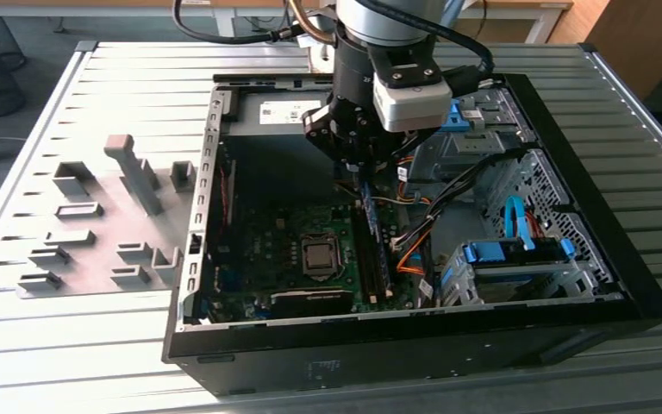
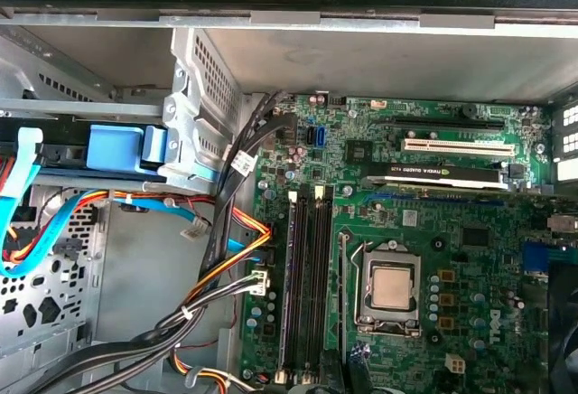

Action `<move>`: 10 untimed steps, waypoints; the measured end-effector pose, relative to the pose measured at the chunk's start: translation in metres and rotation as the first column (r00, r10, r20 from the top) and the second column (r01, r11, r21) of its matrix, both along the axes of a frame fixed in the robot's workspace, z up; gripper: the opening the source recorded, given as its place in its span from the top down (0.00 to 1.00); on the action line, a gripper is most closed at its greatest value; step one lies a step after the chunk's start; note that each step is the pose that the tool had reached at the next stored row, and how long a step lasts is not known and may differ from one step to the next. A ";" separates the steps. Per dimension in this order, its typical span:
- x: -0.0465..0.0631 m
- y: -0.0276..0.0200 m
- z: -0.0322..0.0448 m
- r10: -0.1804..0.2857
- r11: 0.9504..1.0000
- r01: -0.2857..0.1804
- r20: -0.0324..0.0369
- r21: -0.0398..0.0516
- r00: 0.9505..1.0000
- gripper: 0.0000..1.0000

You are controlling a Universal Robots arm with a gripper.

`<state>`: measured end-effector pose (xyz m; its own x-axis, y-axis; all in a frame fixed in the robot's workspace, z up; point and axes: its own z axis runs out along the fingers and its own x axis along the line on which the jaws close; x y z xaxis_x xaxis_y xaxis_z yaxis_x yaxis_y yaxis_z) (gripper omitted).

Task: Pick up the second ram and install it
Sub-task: 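Insert the second ram into the second slot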

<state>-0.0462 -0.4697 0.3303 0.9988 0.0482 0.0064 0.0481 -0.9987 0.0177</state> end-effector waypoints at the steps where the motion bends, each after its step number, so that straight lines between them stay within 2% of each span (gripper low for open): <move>1: 0.000 0.0000 0.0000 0.000 1.000 0.000 0.000 0.000 1.000 0.86; 8: 0.000 0.0000 0.0000 0.000 1.000 0.000 0.000 0.000 1.000 0.86; 10: 0.000 -0.0016 -0.0013 0.000 1.000 0.000 0.000 0.000 1.000 0.86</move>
<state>-0.0465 -0.4712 0.3290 0.9988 0.0481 0.0065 0.0480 -0.9987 0.0176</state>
